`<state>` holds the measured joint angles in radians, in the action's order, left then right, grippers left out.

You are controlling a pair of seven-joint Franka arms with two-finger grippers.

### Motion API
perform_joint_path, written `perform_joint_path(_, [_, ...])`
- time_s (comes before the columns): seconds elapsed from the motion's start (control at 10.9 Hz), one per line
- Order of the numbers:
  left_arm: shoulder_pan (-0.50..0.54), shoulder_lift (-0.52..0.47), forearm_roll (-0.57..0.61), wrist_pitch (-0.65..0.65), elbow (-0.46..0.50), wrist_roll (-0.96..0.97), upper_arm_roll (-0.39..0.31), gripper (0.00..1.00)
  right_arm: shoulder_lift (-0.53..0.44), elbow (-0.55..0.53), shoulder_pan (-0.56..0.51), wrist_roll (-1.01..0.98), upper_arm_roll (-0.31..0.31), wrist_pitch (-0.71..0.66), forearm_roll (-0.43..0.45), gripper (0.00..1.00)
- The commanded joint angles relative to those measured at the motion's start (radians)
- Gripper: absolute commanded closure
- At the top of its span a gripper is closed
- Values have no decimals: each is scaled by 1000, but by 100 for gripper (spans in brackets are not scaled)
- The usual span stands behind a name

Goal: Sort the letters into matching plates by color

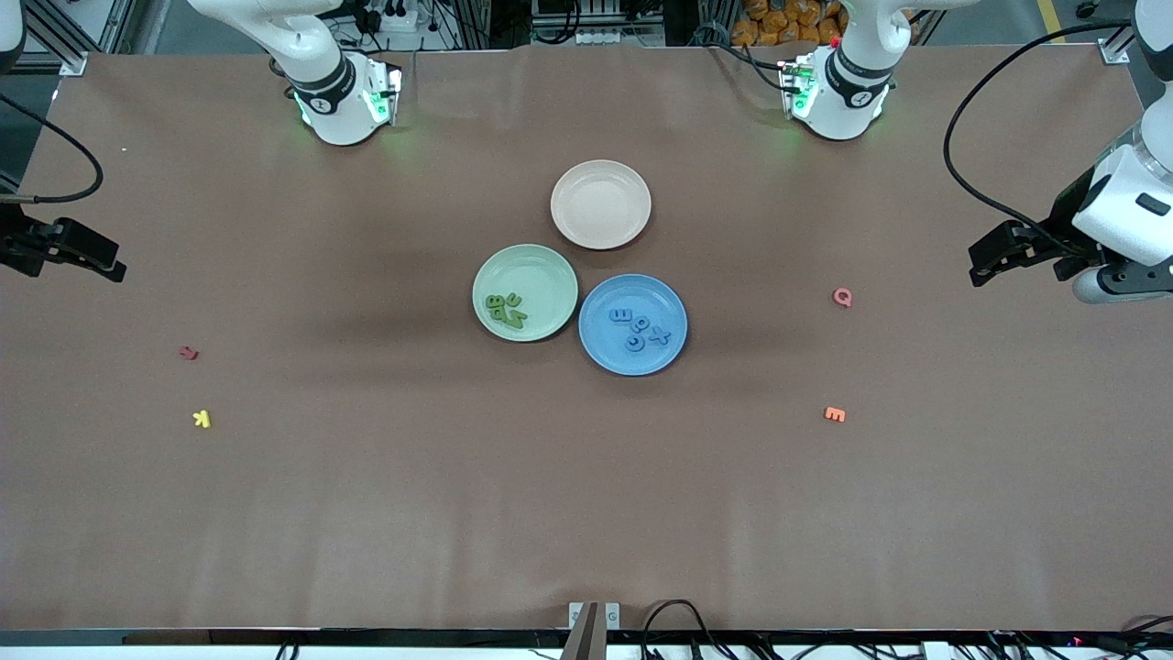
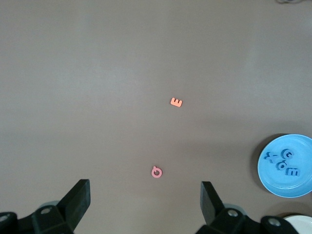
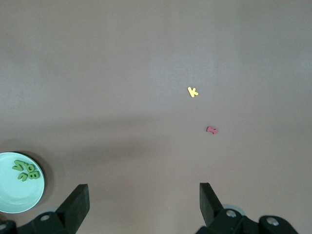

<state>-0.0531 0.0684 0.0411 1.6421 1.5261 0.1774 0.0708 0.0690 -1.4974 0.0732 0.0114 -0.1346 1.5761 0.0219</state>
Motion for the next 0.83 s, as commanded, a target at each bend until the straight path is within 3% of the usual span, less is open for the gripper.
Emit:
perform_joint_path(0.0, [2, -2, -18, -4, -9, -12, -5, 0, -5, 0, 2, 9, 0, 1, -11, 0])
perform_joint_path(0.74, [4, -7, -27, -2, -9, -18, -3, 0, -3, -3, 4, 2, 0, 13, -10, 0])
